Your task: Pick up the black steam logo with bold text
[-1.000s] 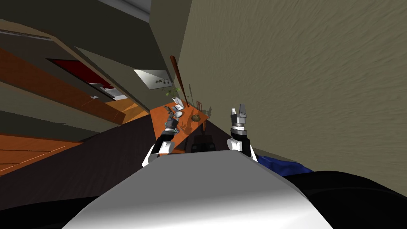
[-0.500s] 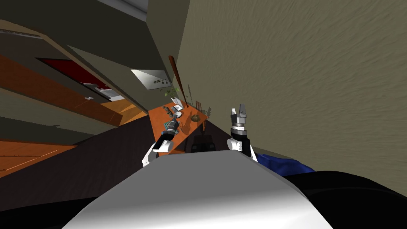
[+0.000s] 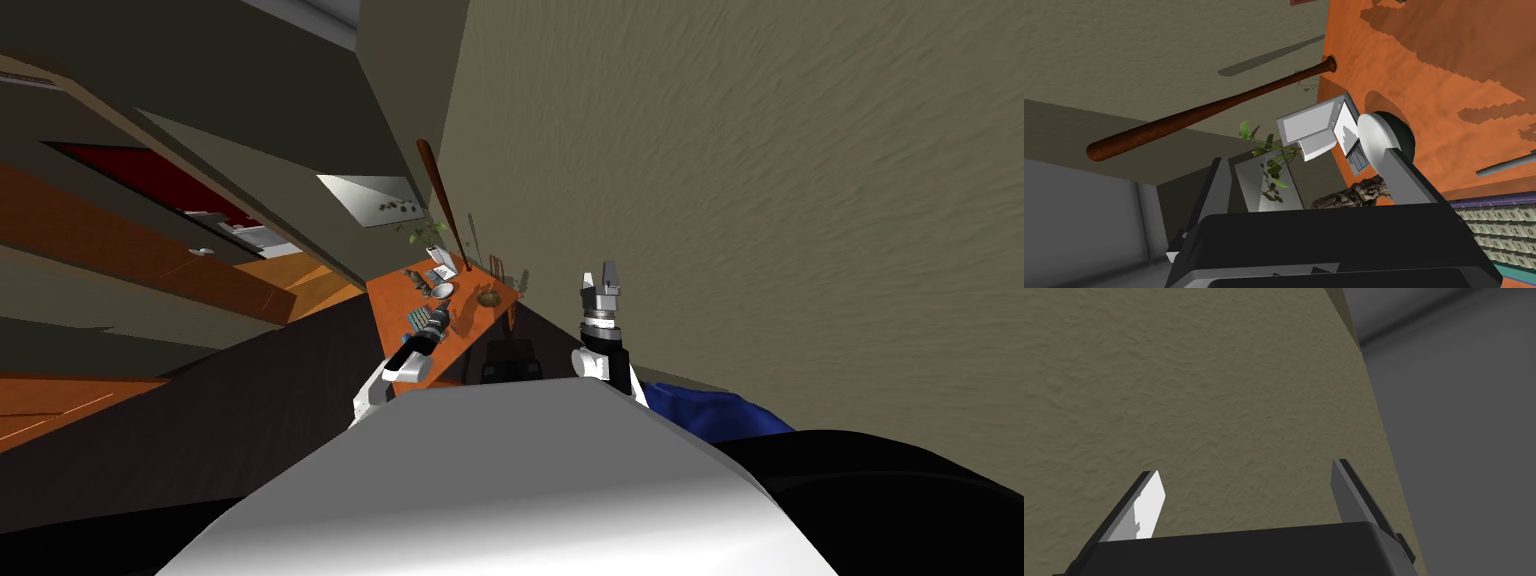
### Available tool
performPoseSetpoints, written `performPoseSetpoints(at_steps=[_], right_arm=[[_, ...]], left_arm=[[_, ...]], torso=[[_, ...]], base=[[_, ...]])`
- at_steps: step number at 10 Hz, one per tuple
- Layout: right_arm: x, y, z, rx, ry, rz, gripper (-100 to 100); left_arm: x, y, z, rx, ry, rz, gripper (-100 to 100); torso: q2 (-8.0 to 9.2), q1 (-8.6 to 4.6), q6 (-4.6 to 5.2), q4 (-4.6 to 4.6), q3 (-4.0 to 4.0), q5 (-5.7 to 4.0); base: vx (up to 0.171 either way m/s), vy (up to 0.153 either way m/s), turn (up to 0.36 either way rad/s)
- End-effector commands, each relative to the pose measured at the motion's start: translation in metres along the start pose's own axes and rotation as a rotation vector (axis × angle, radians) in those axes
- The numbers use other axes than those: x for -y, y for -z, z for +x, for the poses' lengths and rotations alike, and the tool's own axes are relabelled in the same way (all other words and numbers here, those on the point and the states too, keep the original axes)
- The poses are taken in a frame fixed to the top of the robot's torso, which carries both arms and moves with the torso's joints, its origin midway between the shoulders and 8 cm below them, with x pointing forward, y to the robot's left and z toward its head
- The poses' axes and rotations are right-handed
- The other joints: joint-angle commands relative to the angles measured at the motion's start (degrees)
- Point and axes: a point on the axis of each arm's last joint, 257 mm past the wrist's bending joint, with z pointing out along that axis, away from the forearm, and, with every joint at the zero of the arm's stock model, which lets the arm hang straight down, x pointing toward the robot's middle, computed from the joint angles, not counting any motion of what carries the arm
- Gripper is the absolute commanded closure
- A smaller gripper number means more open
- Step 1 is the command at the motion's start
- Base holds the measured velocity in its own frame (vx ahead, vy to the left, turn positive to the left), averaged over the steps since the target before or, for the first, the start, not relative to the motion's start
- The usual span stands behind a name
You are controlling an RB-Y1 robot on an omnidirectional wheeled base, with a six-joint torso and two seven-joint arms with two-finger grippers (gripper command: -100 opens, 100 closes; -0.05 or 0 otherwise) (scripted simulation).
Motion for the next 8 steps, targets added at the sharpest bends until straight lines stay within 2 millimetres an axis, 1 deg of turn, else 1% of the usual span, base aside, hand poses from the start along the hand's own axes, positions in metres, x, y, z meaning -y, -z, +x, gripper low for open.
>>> performPoseSetpoints(at_steps=[1,2,4,5,8], right_arm=[[0.0,0.0,0.0,0.0,0.0,0.0,0],[0.0,0.0,0.0,0.0,0.0,0.0,0],[0.0,0.0,0.0,0.0,0.0,0.0,0],[0.0,0.0,0.0,0.0,0.0,0.0,0],[0.0,0.0,0.0,0.0,0.0,0.0,0]], left_arm=[[-0.036,0.001,-0.008,-0.016,-0.042,-0.101,-100],[-0.04,0.002,-0.009,-0.018,-0.047,-0.116,-100],[-0.086,0.008,-0.021,-0.038,-0.104,-0.249,-100],[-0.087,0.008,-0.021,-0.039,-0.104,-0.254,-100],[-0.154,0.029,-0.045,-0.065,-0.183,-0.459,-100]], torso=[[0.0,0.0,0.0,0.0,0.0,0.0],[-0.03,0.0,0.0,-0.01,-0.02,0.0],[-0.01,-0.02,0.0,0.0,0.0,0.0],[-0.02,-0.04,-0.01,0.0,-0.01,-0.01],[-0.08,-0.07,0.0,-0.01,-0.04,-0.02]], base=[[0.029,-0.01,-0.1],[0.02,-0.007,-0.03],[0.022,-0.015,-0.087],[0.025,-0.011,-0.043],[0.04,-0.023,-0.109]])
